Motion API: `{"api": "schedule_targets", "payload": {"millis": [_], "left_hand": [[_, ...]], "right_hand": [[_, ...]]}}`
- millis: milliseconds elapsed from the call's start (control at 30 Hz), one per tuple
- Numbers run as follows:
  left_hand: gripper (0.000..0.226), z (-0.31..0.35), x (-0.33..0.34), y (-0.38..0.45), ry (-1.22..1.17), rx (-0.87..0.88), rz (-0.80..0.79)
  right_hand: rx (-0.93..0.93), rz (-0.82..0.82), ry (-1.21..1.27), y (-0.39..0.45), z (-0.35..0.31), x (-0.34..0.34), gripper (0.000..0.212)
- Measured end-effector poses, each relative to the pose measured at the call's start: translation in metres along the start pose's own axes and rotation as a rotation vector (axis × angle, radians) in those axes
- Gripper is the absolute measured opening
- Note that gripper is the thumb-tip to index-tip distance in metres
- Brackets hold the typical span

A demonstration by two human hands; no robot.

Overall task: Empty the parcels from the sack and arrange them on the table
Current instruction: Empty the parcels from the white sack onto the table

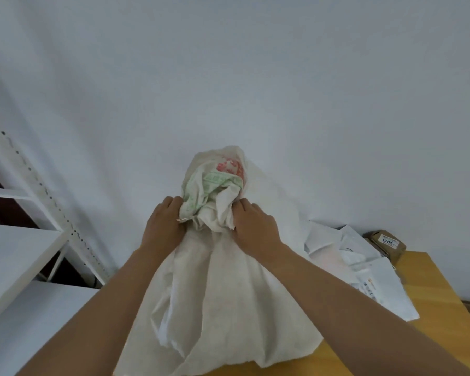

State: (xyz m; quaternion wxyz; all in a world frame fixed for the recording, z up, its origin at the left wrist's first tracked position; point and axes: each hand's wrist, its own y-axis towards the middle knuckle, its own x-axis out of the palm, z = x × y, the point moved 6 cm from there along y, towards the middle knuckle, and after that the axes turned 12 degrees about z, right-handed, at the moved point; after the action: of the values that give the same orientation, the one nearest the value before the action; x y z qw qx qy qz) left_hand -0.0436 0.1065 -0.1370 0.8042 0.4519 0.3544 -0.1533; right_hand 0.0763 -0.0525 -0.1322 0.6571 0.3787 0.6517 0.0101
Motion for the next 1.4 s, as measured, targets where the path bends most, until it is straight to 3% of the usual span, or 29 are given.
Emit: {"api": "schedule_targets", "payload": {"millis": [100,233,400,833,1400], "left_hand": [[0.014,-0.009,0.005,-0.007,0.054,0.020,-0.100],[0.020,-0.021,-0.007,-0.009,0.004,-0.047,0.040],[0.017,-0.037,0.015,-0.025,0.052,-0.087,-0.136],[0.028,-0.025,0.034,-0.036,0.024,-0.082,-0.128],[0.036,0.010,0.053,-0.067,-0.028,-0.099,-0.238]], "right_hand": [[0.041,-0.180,-0.082,-0.006,-0.006,0.021,0.037],[-0.010,0.030,0.003,0.011,-0.029,0.006,0.039],[0.019,-0.241,-0.016,-0.009,-0.012,0.049,0.040],[0.109,-0.185,0.157,-0.027,0.005,0.057,0.035],[0.205,-0.074,0.236,-0.078,0.013,0.065,0.062]]}}
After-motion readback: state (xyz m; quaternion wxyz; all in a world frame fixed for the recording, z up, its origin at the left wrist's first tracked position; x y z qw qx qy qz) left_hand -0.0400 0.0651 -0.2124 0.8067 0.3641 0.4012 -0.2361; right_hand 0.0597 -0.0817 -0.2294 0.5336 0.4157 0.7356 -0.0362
